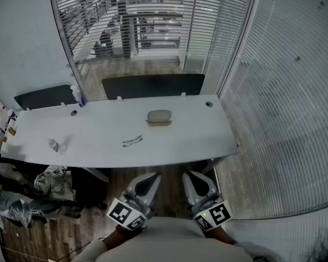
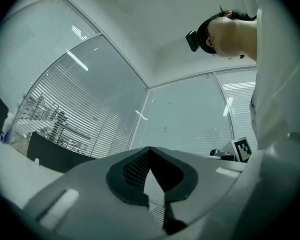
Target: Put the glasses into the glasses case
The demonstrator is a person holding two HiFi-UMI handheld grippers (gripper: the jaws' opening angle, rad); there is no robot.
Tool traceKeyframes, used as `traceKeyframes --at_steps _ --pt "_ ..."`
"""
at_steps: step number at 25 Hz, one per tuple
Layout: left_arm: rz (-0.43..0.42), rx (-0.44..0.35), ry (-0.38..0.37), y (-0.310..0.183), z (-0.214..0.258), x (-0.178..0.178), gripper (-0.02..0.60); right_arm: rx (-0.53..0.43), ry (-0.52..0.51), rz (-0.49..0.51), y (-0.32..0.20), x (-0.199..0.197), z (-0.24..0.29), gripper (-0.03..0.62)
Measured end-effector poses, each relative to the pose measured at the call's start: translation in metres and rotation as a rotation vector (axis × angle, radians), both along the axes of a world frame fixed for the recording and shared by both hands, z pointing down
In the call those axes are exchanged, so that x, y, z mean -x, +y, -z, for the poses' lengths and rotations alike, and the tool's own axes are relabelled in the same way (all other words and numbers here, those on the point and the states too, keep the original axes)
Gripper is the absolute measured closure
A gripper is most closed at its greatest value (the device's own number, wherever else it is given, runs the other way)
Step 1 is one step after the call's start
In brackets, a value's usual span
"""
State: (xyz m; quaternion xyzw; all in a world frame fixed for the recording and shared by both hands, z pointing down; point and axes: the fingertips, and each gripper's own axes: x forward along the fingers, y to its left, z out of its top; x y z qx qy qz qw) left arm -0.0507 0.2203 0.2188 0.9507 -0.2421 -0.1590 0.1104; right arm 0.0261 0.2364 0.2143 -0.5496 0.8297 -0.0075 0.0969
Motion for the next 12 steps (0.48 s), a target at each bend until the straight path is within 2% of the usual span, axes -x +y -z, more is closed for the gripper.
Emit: traceKeyframes --at_steps 12 --pt "0.014 0.004 0.004 -0.0002 -0.0024 0.0004 0.58 0.004 0.004 0.032 0.0009 0.0032 -0.0044 0.594"
